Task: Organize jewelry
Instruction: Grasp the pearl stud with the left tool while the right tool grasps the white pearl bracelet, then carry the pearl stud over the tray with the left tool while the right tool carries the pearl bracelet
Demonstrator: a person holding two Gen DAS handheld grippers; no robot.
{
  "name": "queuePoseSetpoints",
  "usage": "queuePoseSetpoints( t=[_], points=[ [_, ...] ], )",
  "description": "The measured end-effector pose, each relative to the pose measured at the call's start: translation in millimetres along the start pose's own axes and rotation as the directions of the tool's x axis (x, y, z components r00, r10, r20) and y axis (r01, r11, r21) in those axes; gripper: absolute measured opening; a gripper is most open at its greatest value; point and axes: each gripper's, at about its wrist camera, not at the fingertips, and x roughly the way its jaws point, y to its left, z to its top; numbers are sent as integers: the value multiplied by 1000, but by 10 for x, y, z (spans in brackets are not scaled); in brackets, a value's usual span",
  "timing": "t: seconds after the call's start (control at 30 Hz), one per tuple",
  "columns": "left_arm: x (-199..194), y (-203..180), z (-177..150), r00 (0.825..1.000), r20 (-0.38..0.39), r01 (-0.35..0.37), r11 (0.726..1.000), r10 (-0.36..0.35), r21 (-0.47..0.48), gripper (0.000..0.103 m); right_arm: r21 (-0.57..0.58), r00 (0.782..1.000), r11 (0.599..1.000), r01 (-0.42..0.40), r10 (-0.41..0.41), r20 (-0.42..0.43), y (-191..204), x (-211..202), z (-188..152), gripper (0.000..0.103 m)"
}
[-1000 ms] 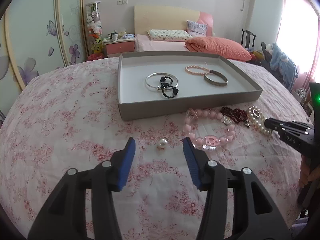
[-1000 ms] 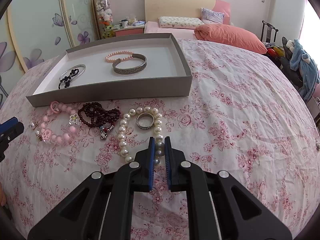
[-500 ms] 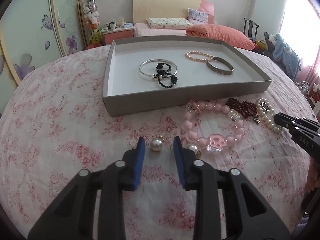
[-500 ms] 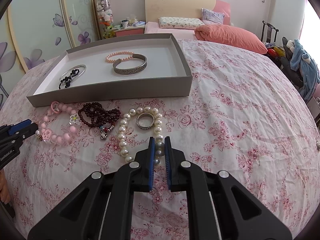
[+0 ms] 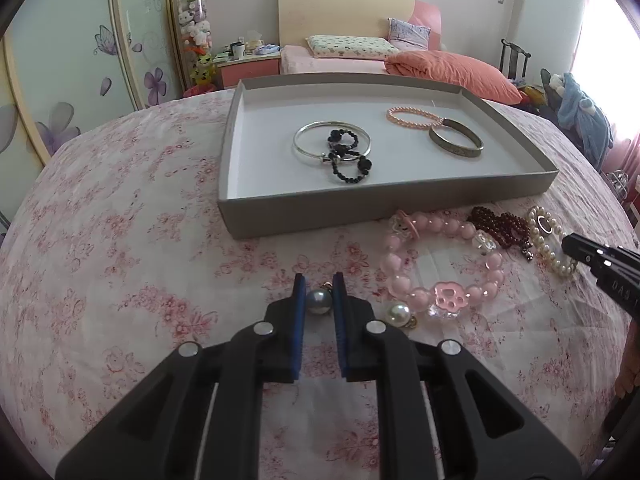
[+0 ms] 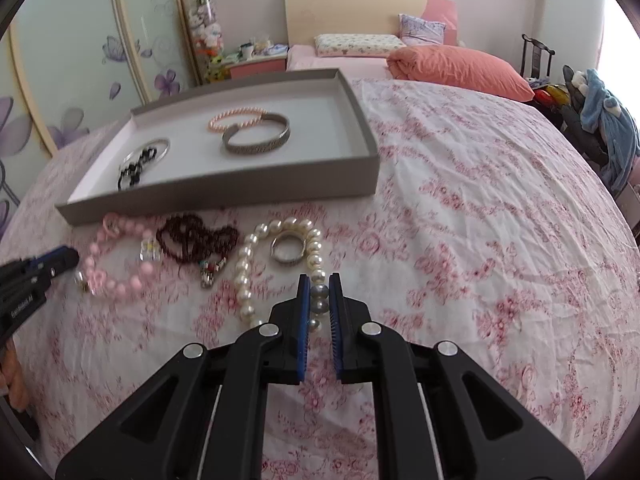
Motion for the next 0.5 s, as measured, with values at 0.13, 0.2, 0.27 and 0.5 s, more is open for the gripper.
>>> queuePoseSetpoints(
  t=[0.13, 0.2, 0.27, 0.5],
  points=[
    [-64, 49, 16, 1000, 23, 0, 1000, 1, -8, 14, -16, 998, 1000, -14, 15, 54, 56, -87, 131, 10],
    [-94, 58, 37, 999, 34, -1, 1000, 1, -12, 14, -22, 997, 999, -27, 28, 73, 95, -110, 180, 10],
    [-131, 72, 55, 999, 47, 1, 1000, -1, -19, 14, -31, 995, 999, -45, 47, 92, 136, -138, 233, 10],
    [-260, 79, 61, 996, 91, -2, 1000, 3, -18, 14, -59, 977, 990, -125, 133, 166, 259, -307, 253, 10]
  ],
)
